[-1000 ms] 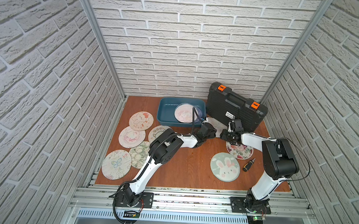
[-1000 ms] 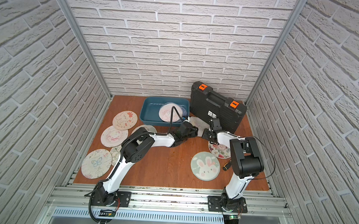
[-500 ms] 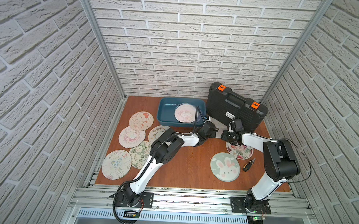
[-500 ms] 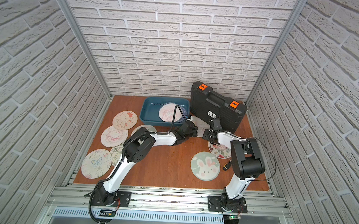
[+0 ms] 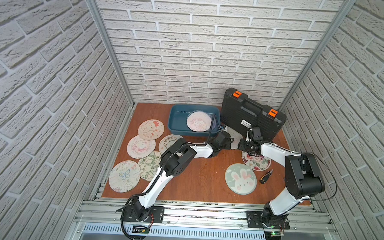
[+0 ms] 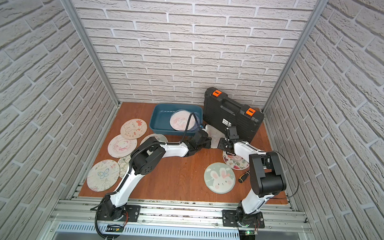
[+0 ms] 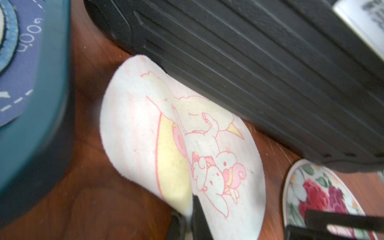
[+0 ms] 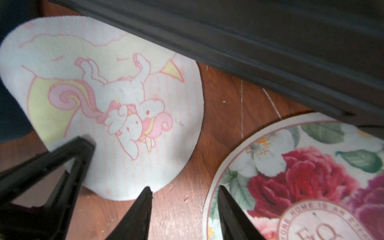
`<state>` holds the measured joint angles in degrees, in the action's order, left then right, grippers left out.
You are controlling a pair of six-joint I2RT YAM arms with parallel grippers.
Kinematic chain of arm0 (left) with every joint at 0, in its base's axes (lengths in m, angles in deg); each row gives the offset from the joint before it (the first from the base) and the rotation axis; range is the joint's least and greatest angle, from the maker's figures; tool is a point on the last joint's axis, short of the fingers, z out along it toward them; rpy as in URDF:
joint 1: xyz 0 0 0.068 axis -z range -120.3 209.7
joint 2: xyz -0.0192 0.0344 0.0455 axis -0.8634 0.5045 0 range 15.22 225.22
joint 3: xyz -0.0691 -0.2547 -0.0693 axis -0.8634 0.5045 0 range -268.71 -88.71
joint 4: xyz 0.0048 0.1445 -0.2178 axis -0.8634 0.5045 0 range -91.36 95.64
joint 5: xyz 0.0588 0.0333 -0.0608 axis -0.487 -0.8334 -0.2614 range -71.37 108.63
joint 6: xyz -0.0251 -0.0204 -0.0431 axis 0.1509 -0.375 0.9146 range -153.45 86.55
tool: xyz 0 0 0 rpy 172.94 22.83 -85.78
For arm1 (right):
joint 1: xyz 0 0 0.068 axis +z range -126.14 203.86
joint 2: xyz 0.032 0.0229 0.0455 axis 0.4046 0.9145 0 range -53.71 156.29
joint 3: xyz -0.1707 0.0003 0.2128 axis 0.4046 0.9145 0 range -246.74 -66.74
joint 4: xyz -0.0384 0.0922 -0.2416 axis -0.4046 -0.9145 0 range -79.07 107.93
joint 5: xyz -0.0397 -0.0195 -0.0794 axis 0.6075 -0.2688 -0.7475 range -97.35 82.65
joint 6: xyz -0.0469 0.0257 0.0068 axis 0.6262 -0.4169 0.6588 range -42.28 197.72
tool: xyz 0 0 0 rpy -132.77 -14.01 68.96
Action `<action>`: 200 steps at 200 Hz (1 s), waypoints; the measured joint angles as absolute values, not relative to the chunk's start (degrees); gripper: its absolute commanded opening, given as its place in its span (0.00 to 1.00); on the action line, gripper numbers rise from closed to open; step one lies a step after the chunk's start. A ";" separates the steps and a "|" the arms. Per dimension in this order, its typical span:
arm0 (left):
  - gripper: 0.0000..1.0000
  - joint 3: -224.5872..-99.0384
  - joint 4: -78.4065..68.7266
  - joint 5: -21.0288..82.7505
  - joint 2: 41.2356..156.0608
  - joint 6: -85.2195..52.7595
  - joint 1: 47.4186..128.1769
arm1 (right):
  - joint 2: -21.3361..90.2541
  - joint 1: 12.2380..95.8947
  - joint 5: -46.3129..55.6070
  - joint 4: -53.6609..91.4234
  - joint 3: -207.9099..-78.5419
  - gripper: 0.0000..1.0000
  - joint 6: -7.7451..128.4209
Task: Put the coasters into the storage box
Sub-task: Pick up the coaster from the center of the board.
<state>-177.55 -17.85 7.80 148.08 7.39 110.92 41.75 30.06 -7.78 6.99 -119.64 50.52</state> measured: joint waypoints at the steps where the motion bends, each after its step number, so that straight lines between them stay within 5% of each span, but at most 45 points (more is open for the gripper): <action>1: 0.00 -177.48 -17.87 7.78 147.95 7.30 110.99 | 41.69 30.06 -7.80 6.99 -119.64 0.52 50.52; 200: 0.00 -166.31 -9.54 3.67 121.98 -12.87 115.55 | 28.55 30.06 -13.53 -2.12 -118.57 0.52 52.71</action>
